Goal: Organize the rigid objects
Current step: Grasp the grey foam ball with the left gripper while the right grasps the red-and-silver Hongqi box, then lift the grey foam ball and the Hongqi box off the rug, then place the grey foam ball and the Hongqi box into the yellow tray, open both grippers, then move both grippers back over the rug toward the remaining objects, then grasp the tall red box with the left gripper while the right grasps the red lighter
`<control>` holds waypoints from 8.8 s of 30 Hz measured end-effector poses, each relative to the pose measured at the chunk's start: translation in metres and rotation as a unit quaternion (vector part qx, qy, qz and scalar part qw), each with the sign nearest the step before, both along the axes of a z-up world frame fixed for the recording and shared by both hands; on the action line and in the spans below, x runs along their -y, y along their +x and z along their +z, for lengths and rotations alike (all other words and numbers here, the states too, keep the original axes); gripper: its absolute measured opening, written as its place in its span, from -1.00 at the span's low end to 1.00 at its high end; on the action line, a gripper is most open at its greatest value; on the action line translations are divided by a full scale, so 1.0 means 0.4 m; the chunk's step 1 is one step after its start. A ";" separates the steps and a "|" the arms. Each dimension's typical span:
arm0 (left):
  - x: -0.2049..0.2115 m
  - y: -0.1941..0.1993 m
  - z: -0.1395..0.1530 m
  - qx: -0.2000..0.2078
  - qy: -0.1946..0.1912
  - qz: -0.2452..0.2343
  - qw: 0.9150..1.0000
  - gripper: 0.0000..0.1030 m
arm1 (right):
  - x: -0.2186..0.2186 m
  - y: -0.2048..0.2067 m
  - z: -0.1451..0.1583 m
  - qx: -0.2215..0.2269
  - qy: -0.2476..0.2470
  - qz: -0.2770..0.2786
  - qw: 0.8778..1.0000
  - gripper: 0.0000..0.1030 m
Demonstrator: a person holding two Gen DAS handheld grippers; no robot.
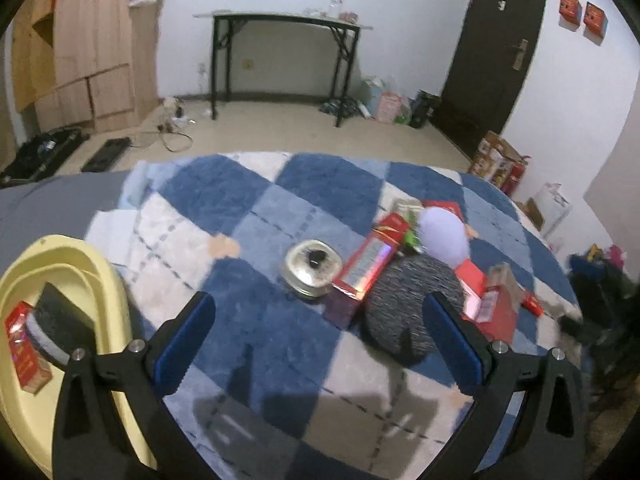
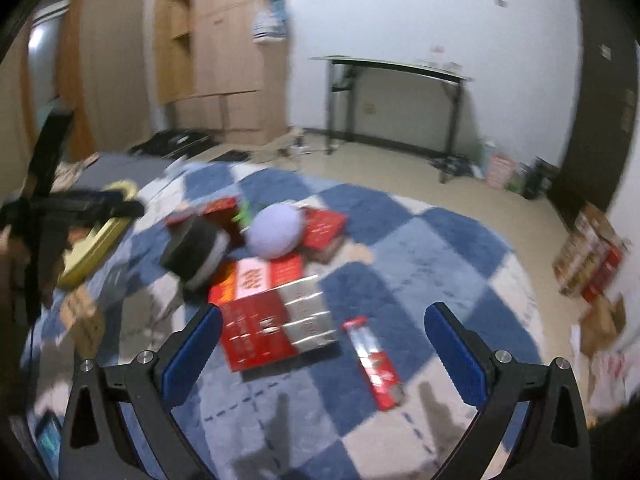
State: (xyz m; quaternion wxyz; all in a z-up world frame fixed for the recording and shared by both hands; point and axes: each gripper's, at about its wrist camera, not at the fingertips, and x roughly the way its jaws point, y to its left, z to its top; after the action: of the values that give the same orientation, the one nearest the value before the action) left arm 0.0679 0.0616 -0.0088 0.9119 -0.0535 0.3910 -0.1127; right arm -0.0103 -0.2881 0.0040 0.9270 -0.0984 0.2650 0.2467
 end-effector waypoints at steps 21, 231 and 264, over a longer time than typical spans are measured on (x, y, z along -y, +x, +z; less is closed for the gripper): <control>0.138 0.061 -0.135 -0.023 -0.098 -0.081 0.992 1.00 | -0.005 0.122 -0.176 -0.036 -0.004 0.069 0.997 0.99; 0.009 0.052 -0.058 0.020 0.010 -0.036 0.999 1.00 | 0.073 -0.003 0.003 -0.115 0.045 -0.060 0.991 0.99; 0.024 0.083 -0.148 0.054 -0.079 -0.029 0.995 1.00 | 0.040 0.055 -0.127 -0.123 0.007 -0.063 0.990 1.00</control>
State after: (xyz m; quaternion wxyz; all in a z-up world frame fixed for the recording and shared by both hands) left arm 0.1011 0.0518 -0.0679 0.9209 -0.1078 0.3326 -0.1722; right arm 0.0118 -0.3040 -0.0470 0.9017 -0.0438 0.3809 0.1996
